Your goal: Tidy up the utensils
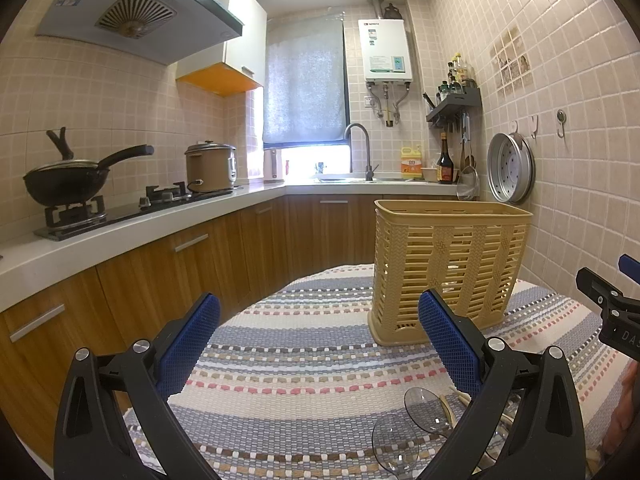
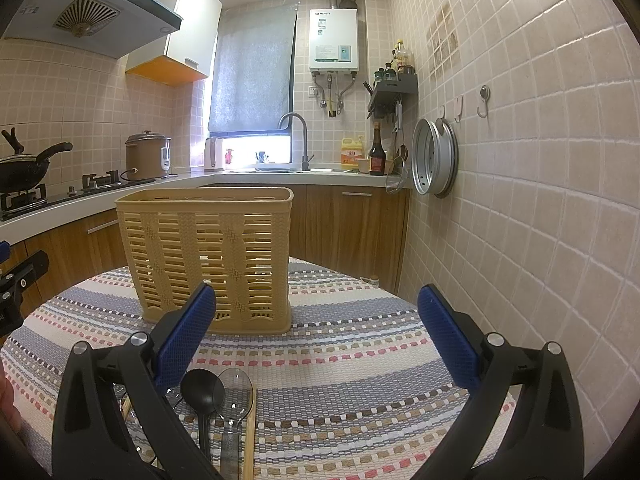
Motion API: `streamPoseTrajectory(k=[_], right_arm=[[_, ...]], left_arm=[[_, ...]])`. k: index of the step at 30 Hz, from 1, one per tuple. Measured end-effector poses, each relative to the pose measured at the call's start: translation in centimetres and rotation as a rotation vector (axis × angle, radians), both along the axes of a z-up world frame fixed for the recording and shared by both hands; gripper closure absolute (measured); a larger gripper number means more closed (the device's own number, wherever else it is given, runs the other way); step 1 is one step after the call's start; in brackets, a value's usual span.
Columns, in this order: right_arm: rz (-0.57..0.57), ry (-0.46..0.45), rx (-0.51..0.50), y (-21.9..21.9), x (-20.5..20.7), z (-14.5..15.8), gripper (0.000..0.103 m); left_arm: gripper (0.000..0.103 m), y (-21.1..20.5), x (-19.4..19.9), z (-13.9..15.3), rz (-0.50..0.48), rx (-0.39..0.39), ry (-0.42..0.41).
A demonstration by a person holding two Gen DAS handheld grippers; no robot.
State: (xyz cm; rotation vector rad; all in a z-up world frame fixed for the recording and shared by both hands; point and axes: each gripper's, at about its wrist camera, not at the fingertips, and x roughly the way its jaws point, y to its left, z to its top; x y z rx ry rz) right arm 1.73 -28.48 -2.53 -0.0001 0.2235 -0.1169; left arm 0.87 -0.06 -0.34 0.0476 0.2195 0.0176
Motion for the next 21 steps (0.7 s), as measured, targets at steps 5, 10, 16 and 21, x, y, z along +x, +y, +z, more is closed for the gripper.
streamPoseTrajectory(k=[5, 10, 16, 21], right_arm=[[0.000, 0.002, 0.002, 0.00, 0.00, 0.03, 0.007], [0.003, 0.001, -0.001, -0.02, -0.01, 0.12, 0.007], [0.002, 0.001, -0.007, 0.31, 0.00, -0.16, 0.007], [0.000, 0.003, -0.016, 0.74, -0.08, -0.28, 0.007]], left_arm=[[0.007, -0.01, -0.02, 0.00, 0.000, -0.001, 0.000], [0.007, -0.03, 0.08, -0.02, 0.000, -0.001, 0.002], [0.007, 0.00, 0.16, -0.12, 0.004, -0.002, 0.008], [0.007, 0.03, 0.23, -0.10, 0.004, -0.001, 0.008]])
